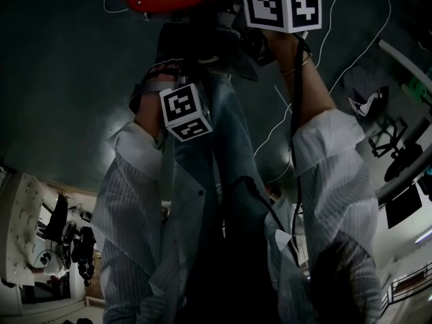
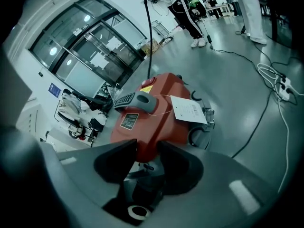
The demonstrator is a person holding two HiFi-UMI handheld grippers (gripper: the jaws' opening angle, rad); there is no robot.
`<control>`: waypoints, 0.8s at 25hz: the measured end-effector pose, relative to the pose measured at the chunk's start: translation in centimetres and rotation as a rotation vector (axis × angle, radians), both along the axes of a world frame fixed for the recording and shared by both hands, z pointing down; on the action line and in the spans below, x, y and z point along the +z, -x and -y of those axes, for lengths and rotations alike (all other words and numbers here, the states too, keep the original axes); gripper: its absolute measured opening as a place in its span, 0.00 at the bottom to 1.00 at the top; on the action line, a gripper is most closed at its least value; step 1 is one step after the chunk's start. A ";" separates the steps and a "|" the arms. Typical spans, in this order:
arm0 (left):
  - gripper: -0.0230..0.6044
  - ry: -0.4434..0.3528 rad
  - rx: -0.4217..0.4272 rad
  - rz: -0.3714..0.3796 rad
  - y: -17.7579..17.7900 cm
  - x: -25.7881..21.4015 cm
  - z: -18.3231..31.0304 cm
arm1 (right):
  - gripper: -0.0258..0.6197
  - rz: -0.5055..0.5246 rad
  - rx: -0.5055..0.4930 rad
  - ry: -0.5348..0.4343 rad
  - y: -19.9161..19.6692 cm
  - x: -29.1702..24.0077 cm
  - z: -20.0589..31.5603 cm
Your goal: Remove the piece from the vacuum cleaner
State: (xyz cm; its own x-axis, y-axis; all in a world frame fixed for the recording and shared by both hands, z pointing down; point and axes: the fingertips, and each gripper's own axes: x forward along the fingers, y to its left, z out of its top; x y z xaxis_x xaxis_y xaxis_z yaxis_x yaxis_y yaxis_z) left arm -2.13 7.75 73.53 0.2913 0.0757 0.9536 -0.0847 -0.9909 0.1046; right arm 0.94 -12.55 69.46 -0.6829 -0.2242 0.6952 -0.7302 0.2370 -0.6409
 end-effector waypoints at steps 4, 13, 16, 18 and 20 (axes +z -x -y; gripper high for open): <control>0.08 0.017 -0.083 -0.023 0.0 -1.3 1.0 | 0.19 0.019 -0.001 -0.040 0.1 -1.0 -0.4; 0.08 -0.028 -0.325 -0.187 1.3 -17.8 4.6 | 0.04 0.002 -0.002 -0.418 -2.7 -20.7 -2.3; 0.08 -0.095 -0.355 -0.200 1.5 -28.0 4.1 | 0.04 -0.065 0.029 -0.568 -4.6 -32.7 -4.9; 0.08 -0.157 -0.373 -0.211 1.7 -34.6 4.3 | 0.04 -0.080 0.082 -0.668 -5.6 -40.9 -6.1; 0.08 -0.239 -0.406 -0.250 1.7 -40.8 5.8 | 0.04 -0.071 0.126 -0.777 -5.9 -48.5 -6.6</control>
